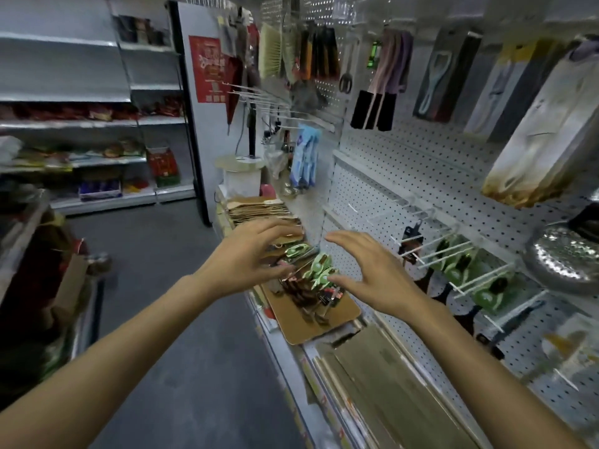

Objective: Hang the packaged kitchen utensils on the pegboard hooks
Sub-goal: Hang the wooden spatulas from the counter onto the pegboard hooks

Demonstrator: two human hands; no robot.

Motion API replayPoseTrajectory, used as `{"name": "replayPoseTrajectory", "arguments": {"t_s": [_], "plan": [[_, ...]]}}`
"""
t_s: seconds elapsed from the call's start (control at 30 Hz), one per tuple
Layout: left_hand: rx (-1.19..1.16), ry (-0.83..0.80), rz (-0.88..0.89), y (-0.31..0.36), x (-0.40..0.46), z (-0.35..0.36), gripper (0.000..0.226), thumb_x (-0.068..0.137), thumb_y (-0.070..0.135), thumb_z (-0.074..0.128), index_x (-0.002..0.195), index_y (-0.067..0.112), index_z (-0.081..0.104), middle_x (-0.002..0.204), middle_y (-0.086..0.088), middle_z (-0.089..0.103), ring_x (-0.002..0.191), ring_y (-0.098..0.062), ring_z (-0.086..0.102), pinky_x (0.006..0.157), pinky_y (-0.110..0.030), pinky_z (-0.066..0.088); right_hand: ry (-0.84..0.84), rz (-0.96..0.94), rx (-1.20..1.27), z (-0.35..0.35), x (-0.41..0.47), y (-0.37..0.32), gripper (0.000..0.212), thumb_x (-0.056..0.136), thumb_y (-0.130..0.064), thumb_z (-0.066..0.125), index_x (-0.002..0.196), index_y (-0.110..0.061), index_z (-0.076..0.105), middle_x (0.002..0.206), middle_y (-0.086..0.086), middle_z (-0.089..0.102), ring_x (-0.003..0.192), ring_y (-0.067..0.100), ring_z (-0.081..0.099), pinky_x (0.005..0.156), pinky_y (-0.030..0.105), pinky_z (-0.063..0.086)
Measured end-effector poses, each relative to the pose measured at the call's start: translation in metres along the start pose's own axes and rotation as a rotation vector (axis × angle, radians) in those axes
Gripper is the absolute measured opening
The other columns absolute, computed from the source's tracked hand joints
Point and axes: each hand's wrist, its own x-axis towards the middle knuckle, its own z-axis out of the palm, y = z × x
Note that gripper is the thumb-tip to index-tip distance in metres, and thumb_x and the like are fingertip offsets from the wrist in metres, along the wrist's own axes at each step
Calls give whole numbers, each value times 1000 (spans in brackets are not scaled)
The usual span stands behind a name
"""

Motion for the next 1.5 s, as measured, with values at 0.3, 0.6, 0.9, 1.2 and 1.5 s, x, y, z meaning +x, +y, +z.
{"name": "replayPoseTrajectory", "arguments": {"t_s": [0.3,0.6,0.9,1.2,1.5], "plan": [[17,-6,-76,-90,34,20,62,86,63,62,137,29,54,139,12,56,130,-8,51,105,-36,47,-46,-53,35,37,111,34,64,90,-44,64,147,-33,36,149,-17,38,128,-10,23,109,21,18],[-5,-23,-81,-211,49,26,61,85,57,69,138,35,50,138,17,54,128,-5,51,102,-37,48,-78,-42,36,101,214,37,66,88,-49,65,145,-37,34,147,-18,40,136,2,33,113,32,30],[-18,-95,-46,-387,66,7,63,85,64,63,140,36,48,143,17,51,135,-4,44,110,-34,42,-29,57,60,171,351,7,64,89,-46,64,146,-33,37,149,-16,40,137,4,32,115,36,30],[-112,-144,-24,-515,86,-4,61,85,58,68,138,33,51,140,17,54,131,-4,48,109,-33,43,-7,164,66,219,457,-9,65,89,-48,63,147,-37,35,148,-17,38,131,-4,29,109,27,26],[-171,-155,28,-611,136,27,61,86,69,56,137,35,51,137,17,55,128,-5,51,104,-37,46,-82,205,1,263,543,22,67,90,-49,61,148,-32,34,153,-12,35,140,7,30,113,27,23]]}}
